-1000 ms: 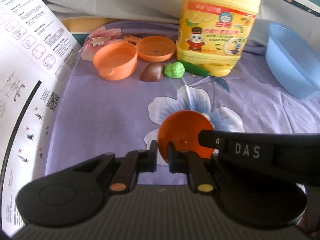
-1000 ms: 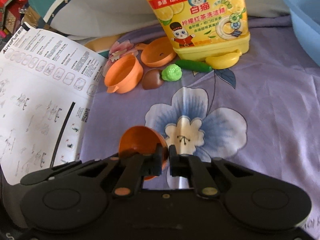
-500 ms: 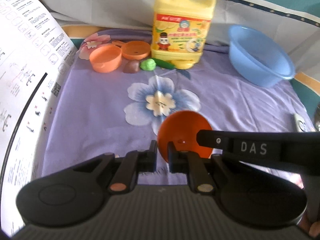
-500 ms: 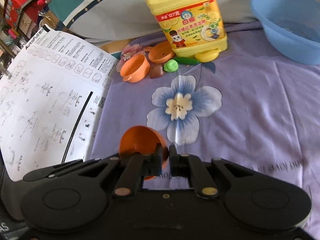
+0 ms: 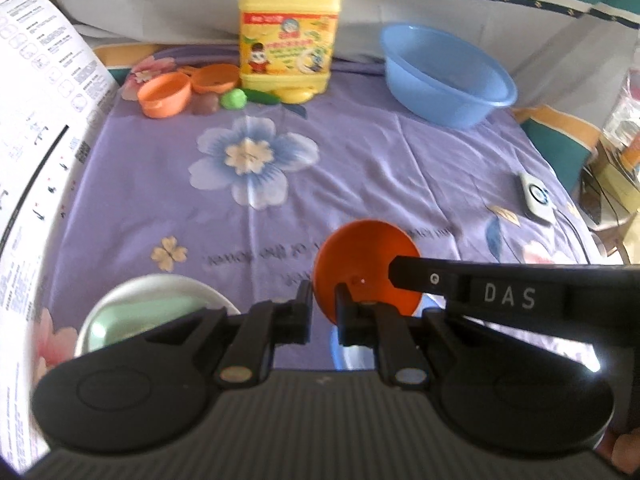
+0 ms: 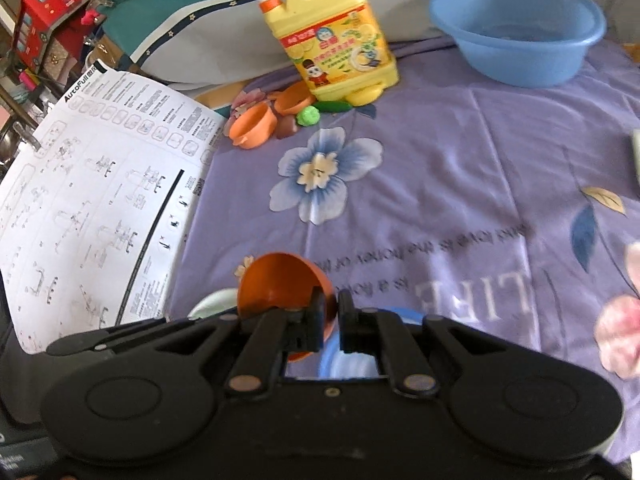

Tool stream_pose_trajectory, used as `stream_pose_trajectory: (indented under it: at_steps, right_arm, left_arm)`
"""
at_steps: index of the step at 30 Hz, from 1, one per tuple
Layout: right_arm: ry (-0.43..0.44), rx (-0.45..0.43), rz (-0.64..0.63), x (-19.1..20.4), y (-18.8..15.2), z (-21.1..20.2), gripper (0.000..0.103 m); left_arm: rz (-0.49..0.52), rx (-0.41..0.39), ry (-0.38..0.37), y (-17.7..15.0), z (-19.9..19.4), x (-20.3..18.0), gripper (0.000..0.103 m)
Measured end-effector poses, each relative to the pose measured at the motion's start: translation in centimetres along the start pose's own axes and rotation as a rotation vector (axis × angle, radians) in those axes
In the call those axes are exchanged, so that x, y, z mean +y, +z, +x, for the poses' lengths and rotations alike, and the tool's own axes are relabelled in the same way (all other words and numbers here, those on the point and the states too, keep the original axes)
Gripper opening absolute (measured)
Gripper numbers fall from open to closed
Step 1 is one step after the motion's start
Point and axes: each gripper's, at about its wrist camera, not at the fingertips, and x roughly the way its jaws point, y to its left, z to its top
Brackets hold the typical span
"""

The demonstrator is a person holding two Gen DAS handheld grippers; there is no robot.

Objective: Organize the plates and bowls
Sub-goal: 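Carry the orange bowl with both tools over the clear bowl, then lower the orange bowl into the clear bowl and open both tools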

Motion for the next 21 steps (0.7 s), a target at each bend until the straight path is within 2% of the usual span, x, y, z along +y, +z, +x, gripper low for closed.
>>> stream_pose_trajectory:
  at_steps: [9, 21]
  right_arm:
    - [-0.024, 0.032, 0.033, -3.0, -3.3, -1.3, 0.007]
    - [-0.049, 0.046, 0.014, -3.6, -4.2, -0.9, 0.008]
  left_arm:
    - [0.018, 0.056, -0.025, -2.8, 0.8, -2.5, 0.010]
    - [0.032, 0.104, -0.024, -3.3, 2.5, -3.2, 0.014]
